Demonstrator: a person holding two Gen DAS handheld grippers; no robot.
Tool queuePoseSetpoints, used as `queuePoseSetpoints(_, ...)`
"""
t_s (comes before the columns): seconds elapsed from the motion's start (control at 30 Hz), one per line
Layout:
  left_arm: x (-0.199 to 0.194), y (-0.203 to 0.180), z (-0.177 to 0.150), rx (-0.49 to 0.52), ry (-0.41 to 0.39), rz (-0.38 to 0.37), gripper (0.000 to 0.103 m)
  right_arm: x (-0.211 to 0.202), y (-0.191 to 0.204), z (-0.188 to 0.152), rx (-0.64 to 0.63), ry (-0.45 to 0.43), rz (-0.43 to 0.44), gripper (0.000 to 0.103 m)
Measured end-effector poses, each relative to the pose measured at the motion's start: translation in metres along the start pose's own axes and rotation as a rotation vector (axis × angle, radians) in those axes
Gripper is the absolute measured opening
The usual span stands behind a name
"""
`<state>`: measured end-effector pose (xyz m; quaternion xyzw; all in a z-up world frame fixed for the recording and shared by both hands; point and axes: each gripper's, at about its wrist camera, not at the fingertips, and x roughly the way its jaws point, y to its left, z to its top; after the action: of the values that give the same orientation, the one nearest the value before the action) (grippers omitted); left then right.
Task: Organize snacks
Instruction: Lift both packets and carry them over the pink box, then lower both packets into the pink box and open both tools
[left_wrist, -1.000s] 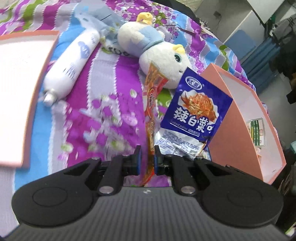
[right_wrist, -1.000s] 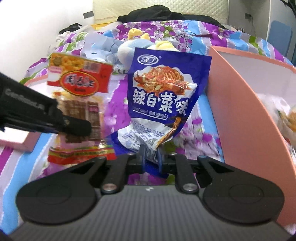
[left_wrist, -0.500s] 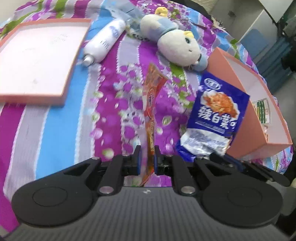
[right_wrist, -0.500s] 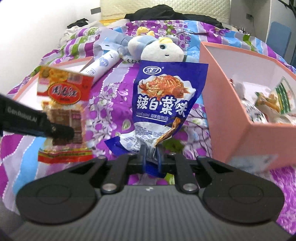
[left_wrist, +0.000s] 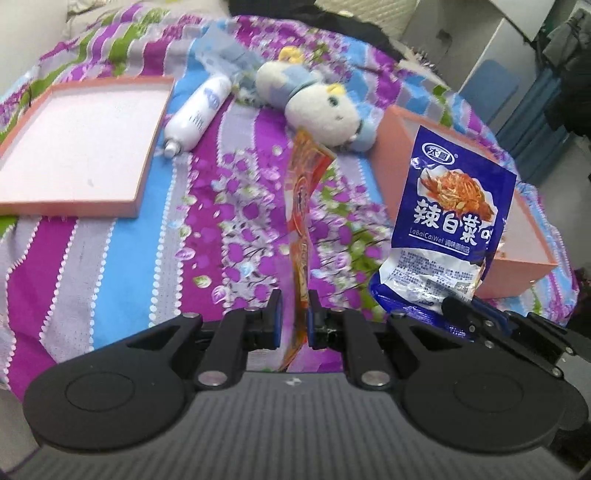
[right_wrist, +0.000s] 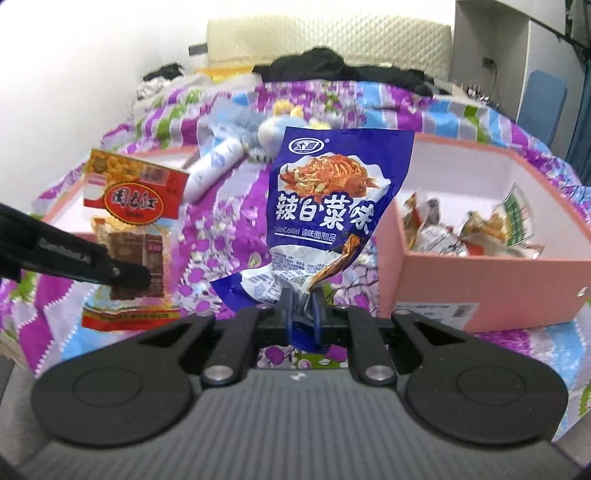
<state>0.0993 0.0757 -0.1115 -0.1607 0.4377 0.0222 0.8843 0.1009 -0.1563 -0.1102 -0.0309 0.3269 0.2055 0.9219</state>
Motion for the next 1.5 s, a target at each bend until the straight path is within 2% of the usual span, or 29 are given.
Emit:
queuePoseSetpoints(0.23,-0.045,-0.032,0.007,0.013,-0.059,-0.036,0.015,-0.05,-0.015,0.017,0.02,-0.079,0.011,0.014)
queuePoseSetpoints(0.43,-0.076,-0.067,0.019,0.053,-0.101,-0.083,0.015,-0.083,-0.032,0.028,0.006,-0.149,-0.024,0.014)
queuePoseSetpoints(0.7,-0.076,-0.125,0.045,0.151,-0.132,-0.163,0.015,-0.094,-0.076,0.036,0.034,-0.163,-0.103,0.014)
queuePoseSetpoints(0.87,-0.052,-0.165,0.066,0.202,-0.117,-0.234,0.015,-0.085,-0.115,0.048,0.052,-0.155,-0.178,0.014)
queuePoseSetpoints(1.0,-0.019,-0.19,0.084,0.226,-0.082,-0.281,0.015,-0.067,-0.142,0.058,0.082,-0.133,-0.196,0.014)
queuePoseSetpoints(1.2,0.041,-0.219,0.116,0.271,-0.024,-0.288,0.015,-0.026,-0.171,0.068,0.099,-0.09,-0.197,0.014)
queuePoseSetpoints(1.5,0.134,-0.235,0.163,0.274,0.037,-0.276,0.015,0.041,-0.214,0.078,0.152,-0.02,-0.158,0.014)
